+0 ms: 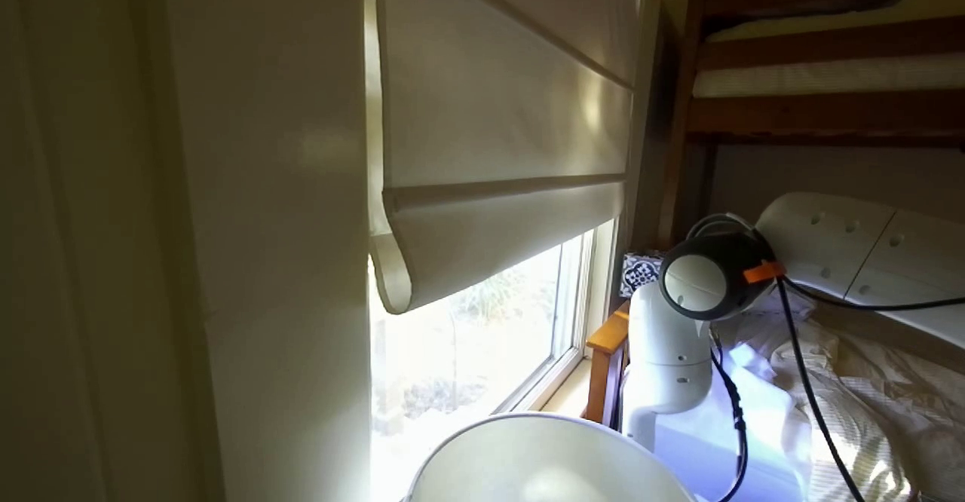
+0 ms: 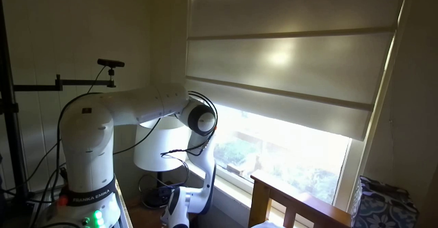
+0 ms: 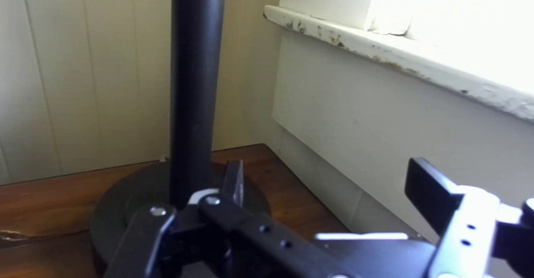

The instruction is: Move the lamp slightly to the left

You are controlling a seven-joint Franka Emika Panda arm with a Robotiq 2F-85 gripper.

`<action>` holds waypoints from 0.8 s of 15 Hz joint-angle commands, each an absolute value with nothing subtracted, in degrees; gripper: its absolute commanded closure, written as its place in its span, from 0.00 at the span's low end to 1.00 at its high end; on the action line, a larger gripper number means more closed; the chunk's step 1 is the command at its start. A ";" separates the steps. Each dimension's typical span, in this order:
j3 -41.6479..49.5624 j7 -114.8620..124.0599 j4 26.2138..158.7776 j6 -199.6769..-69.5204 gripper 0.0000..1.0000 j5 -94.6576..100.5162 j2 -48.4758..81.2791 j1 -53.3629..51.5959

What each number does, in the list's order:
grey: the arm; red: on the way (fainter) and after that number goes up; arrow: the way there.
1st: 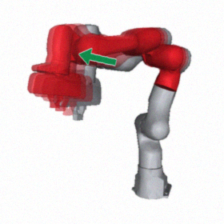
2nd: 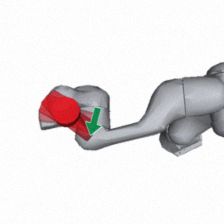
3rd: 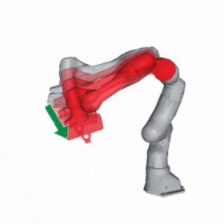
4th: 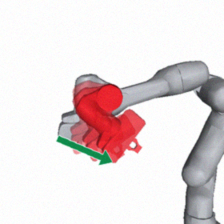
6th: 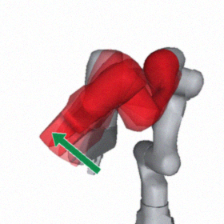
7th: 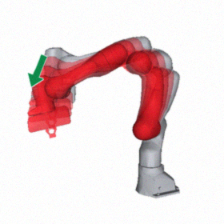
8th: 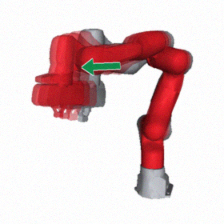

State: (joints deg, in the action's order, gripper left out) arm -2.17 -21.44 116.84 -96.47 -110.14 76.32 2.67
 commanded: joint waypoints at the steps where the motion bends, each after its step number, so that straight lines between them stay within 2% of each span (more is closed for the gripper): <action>1: -0.68 -21.67 119.20 -94.89 0.00 -113.50 74.59 0.35; 6: 0.33 -23.30 121.81 -93.78 0.00 -114.34 72.80 -0.07; 12: 2.54 -36.40 129.15 -87.30 0.00 -119.30 69.39 0.78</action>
State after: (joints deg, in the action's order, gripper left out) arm 1.39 -29.93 123.64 -90.74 -115.70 72.68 1.04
